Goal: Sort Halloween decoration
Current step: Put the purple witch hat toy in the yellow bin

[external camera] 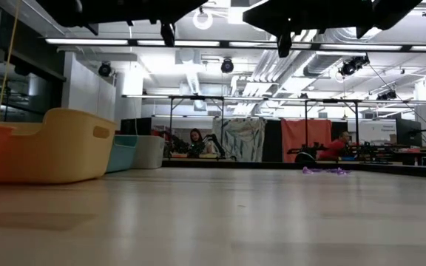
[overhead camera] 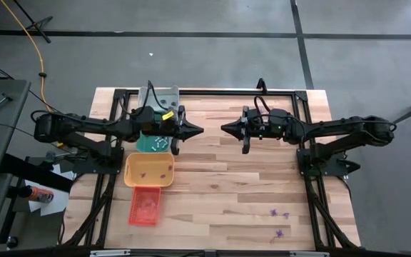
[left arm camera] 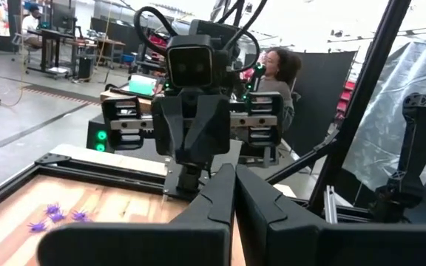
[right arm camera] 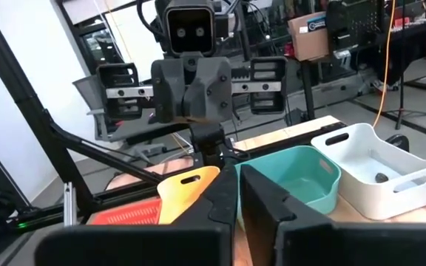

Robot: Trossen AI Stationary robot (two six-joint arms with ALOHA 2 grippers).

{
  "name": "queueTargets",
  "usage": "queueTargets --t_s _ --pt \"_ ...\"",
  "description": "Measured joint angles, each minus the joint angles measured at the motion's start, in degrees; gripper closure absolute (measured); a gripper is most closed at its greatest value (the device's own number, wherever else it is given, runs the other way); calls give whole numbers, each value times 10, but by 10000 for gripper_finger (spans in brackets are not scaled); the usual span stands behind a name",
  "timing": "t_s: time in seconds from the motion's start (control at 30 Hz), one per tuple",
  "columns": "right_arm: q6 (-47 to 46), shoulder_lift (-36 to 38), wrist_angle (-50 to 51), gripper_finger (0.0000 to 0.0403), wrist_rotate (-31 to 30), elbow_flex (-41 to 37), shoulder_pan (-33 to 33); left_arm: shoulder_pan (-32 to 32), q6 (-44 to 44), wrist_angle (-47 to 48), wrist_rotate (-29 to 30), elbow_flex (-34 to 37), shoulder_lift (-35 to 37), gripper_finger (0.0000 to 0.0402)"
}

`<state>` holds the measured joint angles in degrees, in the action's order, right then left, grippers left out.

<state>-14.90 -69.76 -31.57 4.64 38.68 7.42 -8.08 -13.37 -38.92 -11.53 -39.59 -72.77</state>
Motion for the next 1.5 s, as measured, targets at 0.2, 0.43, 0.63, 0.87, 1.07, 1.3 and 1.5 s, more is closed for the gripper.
queueTargets --t_s 0.2,0.43,0.63,0.87,1.07,1.3,1.5 --pt "-1 0 -16 399 0 0 -1 8 0 0 1 0 0 401" --pt "-1 0 -34 402 0 0 -1 11 1 0 20 0 0 401" --pt "-1 0 -34 402 0 0 -1 11 1 1 33 0 0 401" --pt "-56 0 -34 402 -77 0 -1 11 1 1 33 0 0 401" --pt "-238 0 -17 403 -264 1 16 11 0 1 34 0 0 402" --pt "-319 -1 139 402 -247 80 45 11 -1 1 34 0 0 402" --pt "-139 0 142 402 -166 141 45 11 -1 2 34 0 0 402"
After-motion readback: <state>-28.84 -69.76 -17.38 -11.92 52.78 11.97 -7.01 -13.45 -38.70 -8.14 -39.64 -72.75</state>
